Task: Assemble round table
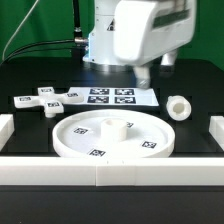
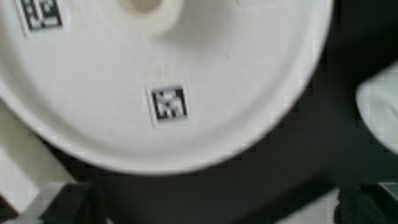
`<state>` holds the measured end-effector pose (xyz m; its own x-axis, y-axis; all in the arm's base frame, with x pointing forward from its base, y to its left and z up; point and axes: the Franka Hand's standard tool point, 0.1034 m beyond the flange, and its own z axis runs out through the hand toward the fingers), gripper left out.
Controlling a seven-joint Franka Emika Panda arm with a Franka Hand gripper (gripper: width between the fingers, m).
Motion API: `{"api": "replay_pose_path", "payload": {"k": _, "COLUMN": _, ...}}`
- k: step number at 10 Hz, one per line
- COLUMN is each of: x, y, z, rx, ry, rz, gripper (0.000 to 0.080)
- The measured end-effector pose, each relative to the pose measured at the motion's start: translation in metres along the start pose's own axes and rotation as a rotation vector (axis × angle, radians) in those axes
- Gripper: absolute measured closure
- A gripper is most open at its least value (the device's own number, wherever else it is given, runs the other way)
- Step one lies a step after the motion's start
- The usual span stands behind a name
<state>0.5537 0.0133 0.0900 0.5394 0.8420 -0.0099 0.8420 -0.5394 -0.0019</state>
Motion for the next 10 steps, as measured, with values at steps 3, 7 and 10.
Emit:
{"api": "replay_pose_path", "payload": {"k": 3, "x": -0.021, "y": 0.025, "z": 0.024, "rx": 0.015, "ry": -0.001, "rz": -0.059, "gripper": 0.0150}}
{"api": "replay_pose_path", "payload": {"k": 7, "x": -0.019, "y": 0.025, "z": 0.027, "rx": 0.026, "ry": -0.005, "rz": -0.068, "gripper": 0.0150}}
{"api": "replay_pose_path", "payload": {"k": 10, "x": -0.029, "y": 0.028, "z": 0.045, "rx": 0.029, "ry": -0.001, "rz": -0.095, "gripper": 0.0150}}
